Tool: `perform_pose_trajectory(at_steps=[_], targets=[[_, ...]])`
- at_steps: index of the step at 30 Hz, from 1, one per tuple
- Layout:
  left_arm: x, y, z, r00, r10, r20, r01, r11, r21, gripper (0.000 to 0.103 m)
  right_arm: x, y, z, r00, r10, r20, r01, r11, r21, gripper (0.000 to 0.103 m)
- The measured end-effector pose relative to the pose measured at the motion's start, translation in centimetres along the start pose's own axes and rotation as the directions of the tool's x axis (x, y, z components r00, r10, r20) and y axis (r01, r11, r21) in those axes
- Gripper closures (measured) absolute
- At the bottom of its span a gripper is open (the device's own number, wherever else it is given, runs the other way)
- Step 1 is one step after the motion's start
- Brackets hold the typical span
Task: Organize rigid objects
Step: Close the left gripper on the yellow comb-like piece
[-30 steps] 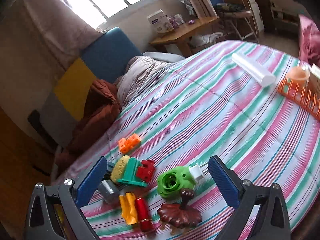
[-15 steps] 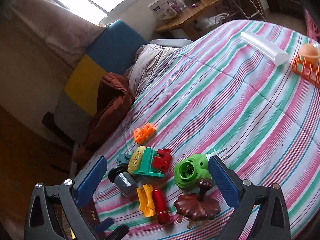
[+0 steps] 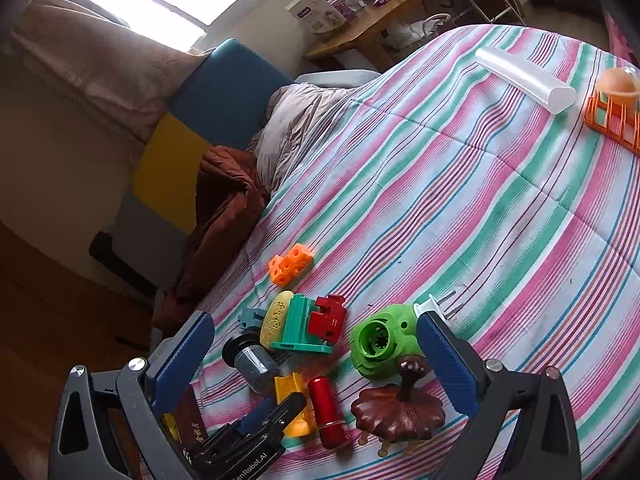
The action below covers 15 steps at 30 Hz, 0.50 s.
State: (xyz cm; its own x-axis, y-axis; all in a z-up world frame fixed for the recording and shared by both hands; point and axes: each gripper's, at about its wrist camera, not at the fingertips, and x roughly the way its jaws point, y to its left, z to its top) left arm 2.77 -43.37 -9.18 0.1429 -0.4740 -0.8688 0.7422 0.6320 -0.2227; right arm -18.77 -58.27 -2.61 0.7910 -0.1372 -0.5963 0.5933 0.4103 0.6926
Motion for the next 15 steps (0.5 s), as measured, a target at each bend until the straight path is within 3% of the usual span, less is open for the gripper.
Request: perform_pose_trajectory(at_steps=[7, 15], targets=[[0.4, -0.1, -0.9, 0.999, 0.040, -0.015, -0.038, 0.996, 0.087, 0.070, 0.1, 0.1, 0.0, 1.000, -0.001, -0.004, 0.001, 1.000, -0.008, 0.000], [0.7, -1.1, 0.1, 0.997, 0.076, -0.035, -0.069, 0.983, 0.172, 0.064, 0.2, -0.9, 0.3, 1.000, 0.003, -0.014, -0.002, 0.999, 0.035, 0.000]])
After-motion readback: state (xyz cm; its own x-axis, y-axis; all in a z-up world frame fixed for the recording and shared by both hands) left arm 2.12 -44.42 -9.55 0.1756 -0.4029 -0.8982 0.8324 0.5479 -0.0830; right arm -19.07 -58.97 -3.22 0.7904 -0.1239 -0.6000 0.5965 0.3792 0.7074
